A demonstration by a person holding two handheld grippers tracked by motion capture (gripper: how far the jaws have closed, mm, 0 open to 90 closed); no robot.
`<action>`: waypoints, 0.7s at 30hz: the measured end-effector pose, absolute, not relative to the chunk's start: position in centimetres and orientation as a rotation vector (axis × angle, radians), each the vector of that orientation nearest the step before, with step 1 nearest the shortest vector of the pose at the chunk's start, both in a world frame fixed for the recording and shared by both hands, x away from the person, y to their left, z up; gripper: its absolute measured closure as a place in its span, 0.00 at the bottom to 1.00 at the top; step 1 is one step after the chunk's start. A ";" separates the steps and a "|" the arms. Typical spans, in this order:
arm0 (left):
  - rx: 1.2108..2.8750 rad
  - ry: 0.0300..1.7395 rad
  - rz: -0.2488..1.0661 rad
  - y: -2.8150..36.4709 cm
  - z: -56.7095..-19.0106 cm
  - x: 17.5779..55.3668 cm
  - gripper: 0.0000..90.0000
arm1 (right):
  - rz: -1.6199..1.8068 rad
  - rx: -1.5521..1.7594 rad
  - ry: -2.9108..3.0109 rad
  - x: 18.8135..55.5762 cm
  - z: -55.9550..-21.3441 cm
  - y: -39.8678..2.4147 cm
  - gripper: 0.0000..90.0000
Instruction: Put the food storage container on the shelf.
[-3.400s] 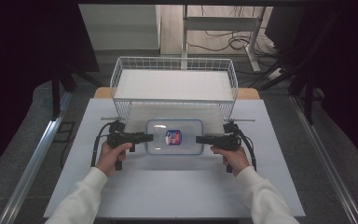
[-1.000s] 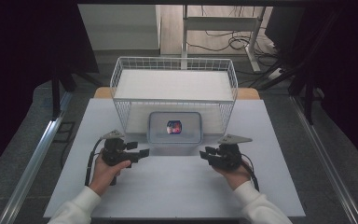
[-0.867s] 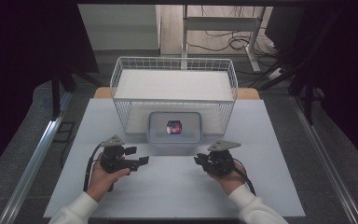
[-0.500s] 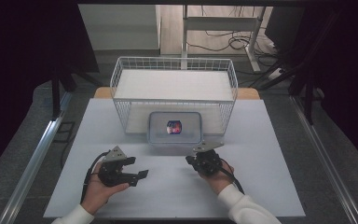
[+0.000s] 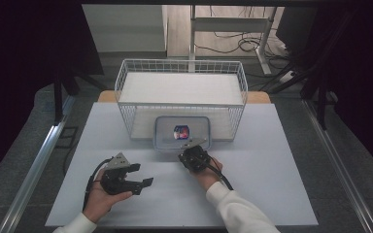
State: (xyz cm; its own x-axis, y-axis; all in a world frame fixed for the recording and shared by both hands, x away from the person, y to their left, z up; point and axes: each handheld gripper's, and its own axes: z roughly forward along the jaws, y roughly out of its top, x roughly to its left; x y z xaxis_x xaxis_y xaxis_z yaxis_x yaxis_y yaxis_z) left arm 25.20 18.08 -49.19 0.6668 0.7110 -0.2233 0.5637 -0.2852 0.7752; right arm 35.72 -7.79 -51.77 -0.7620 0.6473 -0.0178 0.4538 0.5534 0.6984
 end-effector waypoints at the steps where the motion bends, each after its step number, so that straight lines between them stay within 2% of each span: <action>1: 1.977 0.990 0.208 18.1 -49.2 25.2 0.27 | 1.015 0.920 2.515 35.8 -51.8 -7.8 0.99; 21: 1.971 1.011 0.192 18.5 -49.4 25.4 0.27 | 1.093 0.975 2.437 37.1 -49.8 -7.6 0.99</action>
State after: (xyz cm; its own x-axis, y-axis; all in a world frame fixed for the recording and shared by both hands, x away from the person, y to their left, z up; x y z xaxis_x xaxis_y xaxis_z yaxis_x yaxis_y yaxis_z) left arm 25.42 18.47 -49.40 0.6557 0.7165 -0.2381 0.5791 -0.2749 0.7675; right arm 37.09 -7.64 -49.76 -0.7260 0.6877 0.0058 0.4615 0.4810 0.7455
